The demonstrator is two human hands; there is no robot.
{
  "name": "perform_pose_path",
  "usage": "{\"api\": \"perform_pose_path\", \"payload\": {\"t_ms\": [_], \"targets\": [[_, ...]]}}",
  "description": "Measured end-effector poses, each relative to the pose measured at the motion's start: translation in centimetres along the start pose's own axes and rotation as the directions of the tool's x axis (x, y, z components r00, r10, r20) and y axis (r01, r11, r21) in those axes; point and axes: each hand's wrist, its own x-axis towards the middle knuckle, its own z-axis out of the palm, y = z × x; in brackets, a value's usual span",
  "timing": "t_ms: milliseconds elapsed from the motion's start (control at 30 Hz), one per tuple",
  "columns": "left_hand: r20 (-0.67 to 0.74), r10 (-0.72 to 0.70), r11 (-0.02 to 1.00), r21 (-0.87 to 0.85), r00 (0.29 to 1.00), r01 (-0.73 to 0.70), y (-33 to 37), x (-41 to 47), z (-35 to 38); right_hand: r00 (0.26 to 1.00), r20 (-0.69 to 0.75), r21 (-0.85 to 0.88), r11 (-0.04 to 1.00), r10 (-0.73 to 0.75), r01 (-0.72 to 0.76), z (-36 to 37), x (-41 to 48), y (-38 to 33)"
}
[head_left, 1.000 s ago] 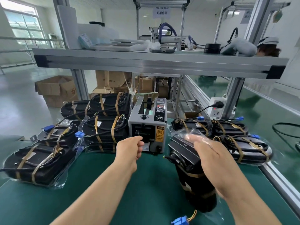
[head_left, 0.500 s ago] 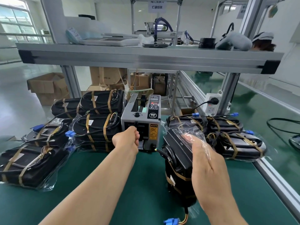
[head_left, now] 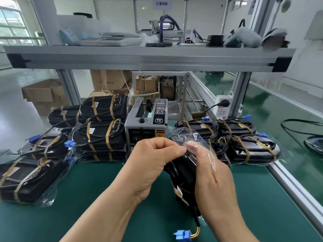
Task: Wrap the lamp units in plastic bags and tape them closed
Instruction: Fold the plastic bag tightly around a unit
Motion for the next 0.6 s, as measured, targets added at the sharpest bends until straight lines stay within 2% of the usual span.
{"api": "perform_pose_path", "payload": {"t_ms": [267,600], "targets": [[-0.021,-0.02,0.996,0.084,1.0,0.022,-0.7,0.4,-0.7,1.0,0.015,0.037,0.999,-0.019,0.018,0.0,-0.3,-0.4],[-0.03,0.02,0.992,0.127,0.999,-0.016,-1.2,1.0,-0.9,0.999,0.015,0.054,0.998,-0.043,0.042,0.0,-0.6,-0.5]]}}
